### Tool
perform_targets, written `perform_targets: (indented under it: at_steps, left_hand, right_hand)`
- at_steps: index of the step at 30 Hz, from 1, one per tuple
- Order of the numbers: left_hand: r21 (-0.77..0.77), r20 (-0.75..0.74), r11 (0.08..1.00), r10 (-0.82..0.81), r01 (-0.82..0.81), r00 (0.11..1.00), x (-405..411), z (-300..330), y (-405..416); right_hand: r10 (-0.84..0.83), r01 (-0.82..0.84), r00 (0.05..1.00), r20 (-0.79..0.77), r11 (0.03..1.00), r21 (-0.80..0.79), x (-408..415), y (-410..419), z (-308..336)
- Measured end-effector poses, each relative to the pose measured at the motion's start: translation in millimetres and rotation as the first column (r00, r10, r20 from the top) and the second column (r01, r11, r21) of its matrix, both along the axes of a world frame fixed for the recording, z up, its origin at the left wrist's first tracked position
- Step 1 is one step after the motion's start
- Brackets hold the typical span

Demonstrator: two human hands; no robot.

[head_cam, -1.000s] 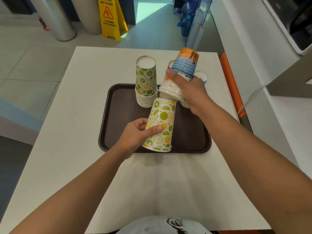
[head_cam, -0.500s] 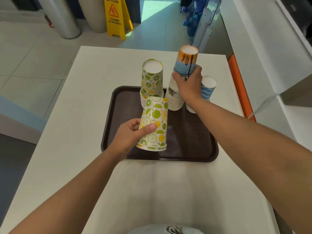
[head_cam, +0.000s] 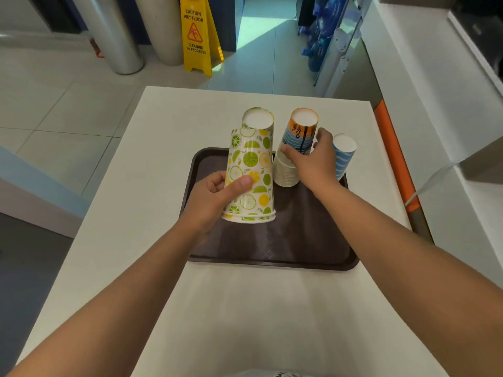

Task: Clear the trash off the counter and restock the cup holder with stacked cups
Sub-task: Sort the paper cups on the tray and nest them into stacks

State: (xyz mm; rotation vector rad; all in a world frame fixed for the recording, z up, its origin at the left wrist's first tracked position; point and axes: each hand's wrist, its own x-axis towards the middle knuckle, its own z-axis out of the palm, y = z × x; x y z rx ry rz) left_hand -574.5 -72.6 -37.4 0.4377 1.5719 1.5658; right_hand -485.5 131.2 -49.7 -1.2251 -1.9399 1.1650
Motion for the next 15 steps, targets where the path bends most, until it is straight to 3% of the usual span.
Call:
perform_targets:
  at_steps: [7,15]
  left_hand:
    - [0.187,-0.131,0.973,0.159,-0.133,0.979,-29,47,33]
    - [0.282,-0.258,0.932,0.300,-0.225,0.918,-62,68,95]
  right_hand:
    - [0.036,-0.034,0.998,-0.043,0.999,0.036,8,-4,15]
    - [0.006,-0.005,0.999,-0.041,1.000,0.025,-5,11,13]
